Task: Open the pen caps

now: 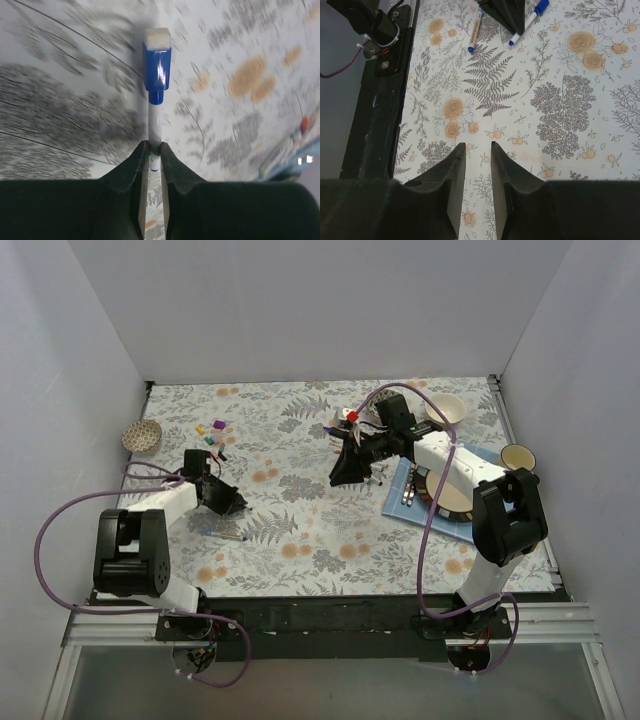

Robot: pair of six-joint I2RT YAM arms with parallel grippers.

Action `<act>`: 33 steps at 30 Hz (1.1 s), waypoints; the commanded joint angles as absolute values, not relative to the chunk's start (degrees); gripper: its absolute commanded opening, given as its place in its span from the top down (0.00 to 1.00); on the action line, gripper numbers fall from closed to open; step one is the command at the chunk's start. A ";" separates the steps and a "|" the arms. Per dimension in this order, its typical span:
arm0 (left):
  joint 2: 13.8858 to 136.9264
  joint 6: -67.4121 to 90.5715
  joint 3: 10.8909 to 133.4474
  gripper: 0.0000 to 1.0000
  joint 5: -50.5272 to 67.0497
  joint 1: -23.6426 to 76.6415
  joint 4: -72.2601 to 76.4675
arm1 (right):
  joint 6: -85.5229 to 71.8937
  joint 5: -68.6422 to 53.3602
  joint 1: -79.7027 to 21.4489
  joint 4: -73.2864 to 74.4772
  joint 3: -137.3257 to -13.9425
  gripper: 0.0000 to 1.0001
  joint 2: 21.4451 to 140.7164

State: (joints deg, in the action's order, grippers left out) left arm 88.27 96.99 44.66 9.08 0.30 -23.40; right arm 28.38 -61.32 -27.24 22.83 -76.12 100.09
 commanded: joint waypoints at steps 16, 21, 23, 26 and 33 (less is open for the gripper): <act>74.44 88.59 19.95 1.00 42.54 18.80 50.08 | -48.06 -60.92 -27.42 -61.67 -47.20 0.29 99.23; 79.26 91.66 20.74 1.00 42.62 22.93 58.97 | -53.25 -59.50 -27.60 -67.12 -45.97 0.30 99.14; 80.94 92.63 21.36 1.00 42.54 24.25 61.16 | -55.19 -59.24 -27.51 -68.64 -45.62 0.32 99.14; 83.58 94.74 21.53 1.00 42.54 25.66 65.02 | -55.37 -59.24 -27.69 -68.12 -45.79 0.36 99.40; 85.78 95.01 23.38 1.00 40.70 28.12 64.95 | -54.76 -60.03 -29.00 -66.18 -46.67 0.53 100.37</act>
State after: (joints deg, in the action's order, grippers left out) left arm 85.89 94.65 21.23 41.47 27.03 61.69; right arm -54.11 -59.79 -27.79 -63.37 -46.00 100.64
